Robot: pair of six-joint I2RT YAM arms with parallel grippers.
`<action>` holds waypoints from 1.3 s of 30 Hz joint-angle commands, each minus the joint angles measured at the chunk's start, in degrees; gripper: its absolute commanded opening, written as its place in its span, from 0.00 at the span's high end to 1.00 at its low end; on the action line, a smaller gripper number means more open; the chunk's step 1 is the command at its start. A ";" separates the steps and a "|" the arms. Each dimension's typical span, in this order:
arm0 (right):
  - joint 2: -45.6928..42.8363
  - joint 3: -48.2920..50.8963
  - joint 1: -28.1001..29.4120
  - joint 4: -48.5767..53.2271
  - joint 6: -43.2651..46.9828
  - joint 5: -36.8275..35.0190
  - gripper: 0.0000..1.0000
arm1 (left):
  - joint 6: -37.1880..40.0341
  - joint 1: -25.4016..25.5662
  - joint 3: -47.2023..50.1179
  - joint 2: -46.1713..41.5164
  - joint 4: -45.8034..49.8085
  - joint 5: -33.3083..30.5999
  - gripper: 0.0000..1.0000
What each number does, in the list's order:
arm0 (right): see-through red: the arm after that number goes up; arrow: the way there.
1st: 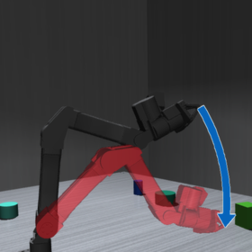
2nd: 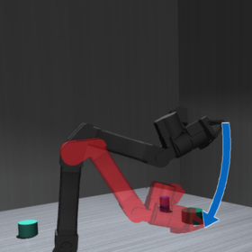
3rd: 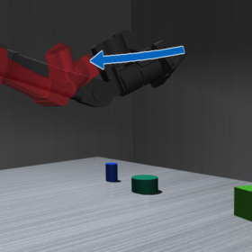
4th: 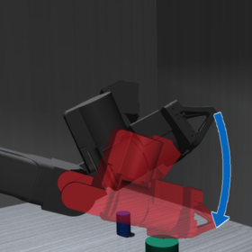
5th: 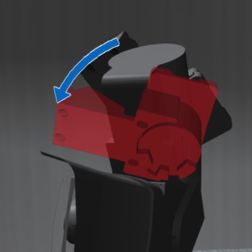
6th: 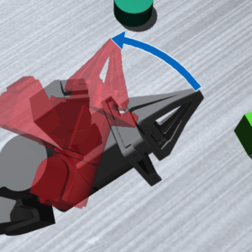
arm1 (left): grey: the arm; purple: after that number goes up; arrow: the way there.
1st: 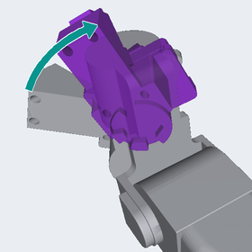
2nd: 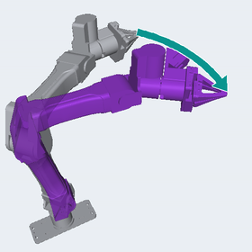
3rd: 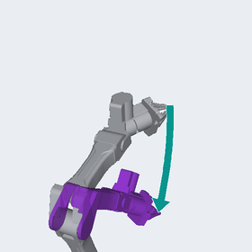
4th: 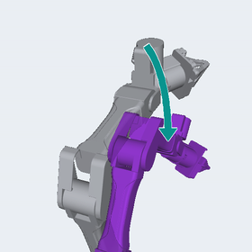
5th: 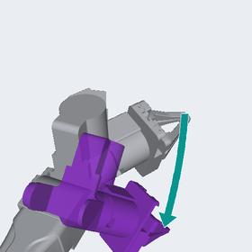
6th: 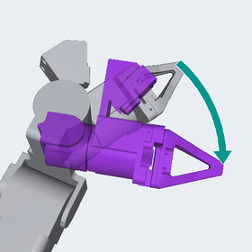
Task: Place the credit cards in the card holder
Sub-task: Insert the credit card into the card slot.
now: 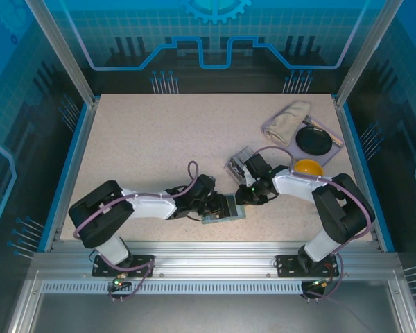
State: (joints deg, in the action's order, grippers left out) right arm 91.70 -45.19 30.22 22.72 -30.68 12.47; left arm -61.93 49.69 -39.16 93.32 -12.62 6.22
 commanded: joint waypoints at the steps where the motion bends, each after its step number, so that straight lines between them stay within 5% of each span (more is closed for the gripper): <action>1: 1.21 2.11 0.14 -0.20 -0.69 2.90 0.71 | 1.15 0.50 0.69 -2.24 3.39 -1.39 0.77; 6: 1.11 2.47 0.19 -0.71 -0.79 3.63 0.72 | 1.56 0.65 -1.47 0.46 3.31 -0.41 0.93; 10: 1.03 2.90 0.19 -1.47 -1.29 4.65 0.73 | 1.36 1.35 -3.48 3.07 3.37 0.21 0.96; 19: 0.38 3.70 0.01 -1.93 -1.90 5.38 0.73 | 0.41 2.34 -6.27 6.32 3.72 -0.06 0.93; 28: -1.00 1.87 -1.01 2.78 -1.03 -2.32 0.68 | 0.76 2.26 -1.86 -1.57 11.70 -6.66 0.73; 39: -2.70 1.73 -1.14 4.39 -0.80 -3.86 0.64 | 0.56 2.25 -0.99 -1.04 17.89 -8.63 0.77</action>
State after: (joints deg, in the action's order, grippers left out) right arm 89.97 -43.75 29.45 21.87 -31.68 12.38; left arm -61.54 51.62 -40.69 91.94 -2.94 0.54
